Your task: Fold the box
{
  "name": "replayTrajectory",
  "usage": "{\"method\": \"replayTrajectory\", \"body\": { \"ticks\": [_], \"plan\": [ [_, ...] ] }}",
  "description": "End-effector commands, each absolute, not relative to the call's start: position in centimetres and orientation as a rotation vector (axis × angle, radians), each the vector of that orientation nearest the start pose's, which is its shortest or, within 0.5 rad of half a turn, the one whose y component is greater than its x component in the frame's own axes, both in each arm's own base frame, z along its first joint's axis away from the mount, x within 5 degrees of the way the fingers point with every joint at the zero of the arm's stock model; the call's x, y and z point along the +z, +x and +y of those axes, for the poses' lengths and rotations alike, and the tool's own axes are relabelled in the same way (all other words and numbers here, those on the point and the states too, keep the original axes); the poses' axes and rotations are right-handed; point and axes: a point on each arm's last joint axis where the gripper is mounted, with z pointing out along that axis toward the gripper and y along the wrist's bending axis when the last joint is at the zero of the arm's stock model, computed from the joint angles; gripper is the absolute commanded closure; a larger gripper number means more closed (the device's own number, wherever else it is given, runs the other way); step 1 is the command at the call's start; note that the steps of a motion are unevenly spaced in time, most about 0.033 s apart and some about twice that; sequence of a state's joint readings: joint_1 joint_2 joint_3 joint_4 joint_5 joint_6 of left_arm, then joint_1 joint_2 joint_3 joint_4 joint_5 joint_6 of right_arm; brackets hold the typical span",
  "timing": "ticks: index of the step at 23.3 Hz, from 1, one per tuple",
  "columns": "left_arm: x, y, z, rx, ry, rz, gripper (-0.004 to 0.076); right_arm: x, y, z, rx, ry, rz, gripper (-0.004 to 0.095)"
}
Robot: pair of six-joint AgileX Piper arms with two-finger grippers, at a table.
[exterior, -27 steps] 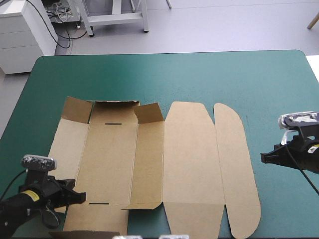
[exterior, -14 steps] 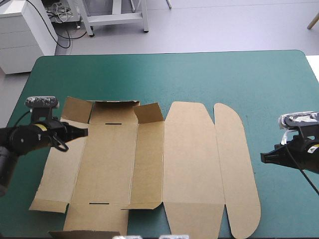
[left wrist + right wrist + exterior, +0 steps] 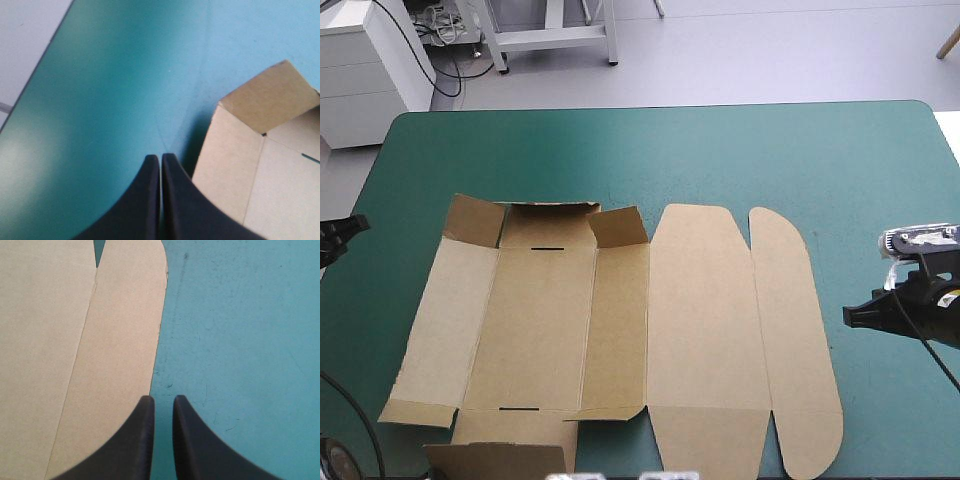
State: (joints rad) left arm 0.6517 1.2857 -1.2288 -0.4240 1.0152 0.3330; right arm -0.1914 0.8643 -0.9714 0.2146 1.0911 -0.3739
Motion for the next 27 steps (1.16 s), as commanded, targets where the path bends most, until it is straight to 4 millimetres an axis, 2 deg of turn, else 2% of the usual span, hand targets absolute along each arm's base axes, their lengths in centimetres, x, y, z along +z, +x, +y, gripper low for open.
{"method": "replayTrajectory", "body": {
  "ticks": [1, 7, 9, 11, 12, 14, 16, 20, 27],
  "plan": [
    [38.1, 21.8, 14.3, -0.088, -0.582, 2.286, 0.0731, 37.6, 14.6, -1.0, 0.014, -0.176, 2.347, 0.0794],
    [37.7, 21.8, 14.4, -0.081, -0.576, 2.323, 0.0723, 37.5, 14.6, -1.0, 0.013, -0.179, 2.348, 0.0795],
    [37.4, 21.7, 14.2, -0.114, -0.574, 2.364, 0.0660, 37.6, 14.6, -1.0, 0.013, -0.178, 2.346, 0.0794],
    [37.0, 21.5, 14.1, -0.107, -0.526, 2.425, 0.0510, 37.6, 14.6, -1.0, 0.008, -0.190, 2.346, 0.0794],
    [36.6, 21.4, 14.0, -0.123, -0.498, 2.467, 0.0346, 37.6, 14.6, -1.0, 0.008, -0.190, 2.346, 0.0794],
    [36.3, 21.4, 14.0, -0.143, -0.522, 2.479, 0.0167, 37.6, 14.6, -1.0, 0.008, -0.190, 2.346, 0.0794],
    [36.1, 21.4, 14.0, -0.168, -0.590, 2.473, 0.0094, 37.6, 14.6, -1.0, 0.008, -0.190, 2.346, 0.0796],
    [34.6, 21.1, 13.7, -0.189, -0.516, 2.541, 0.0087, 37.6, 14.6, -1.0, 0.008, -0.190, 2.346, 0.0796],
    [29.6, 20.0, 12.7, -0.275, -0.407, 2.691, 0.0087, 37.6, 14.6, -1.0, 0.008, -0.190, 2.346, 0.0796]
  ]
}}
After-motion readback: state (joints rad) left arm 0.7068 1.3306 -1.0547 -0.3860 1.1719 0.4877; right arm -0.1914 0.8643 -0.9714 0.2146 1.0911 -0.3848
